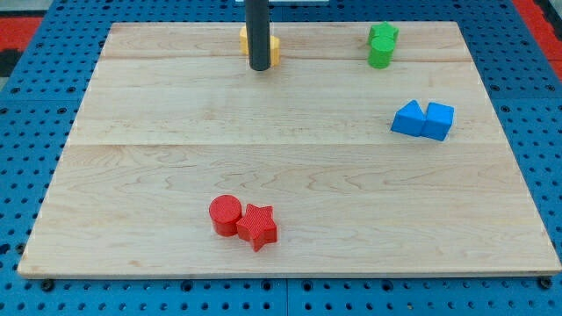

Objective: Move yellow heart towards the top left

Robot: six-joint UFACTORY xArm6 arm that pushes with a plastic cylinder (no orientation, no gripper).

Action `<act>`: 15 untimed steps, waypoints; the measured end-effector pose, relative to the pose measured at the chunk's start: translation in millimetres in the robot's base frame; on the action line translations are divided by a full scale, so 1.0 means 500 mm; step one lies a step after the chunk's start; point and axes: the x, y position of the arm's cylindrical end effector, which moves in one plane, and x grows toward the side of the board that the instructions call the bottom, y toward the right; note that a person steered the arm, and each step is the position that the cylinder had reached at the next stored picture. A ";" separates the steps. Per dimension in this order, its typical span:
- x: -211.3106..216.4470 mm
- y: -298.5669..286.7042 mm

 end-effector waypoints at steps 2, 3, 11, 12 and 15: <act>0.016 0.042; 0.057 0.044; -0.148 -0.214; -0.170 -0.199; -0.171 -0.241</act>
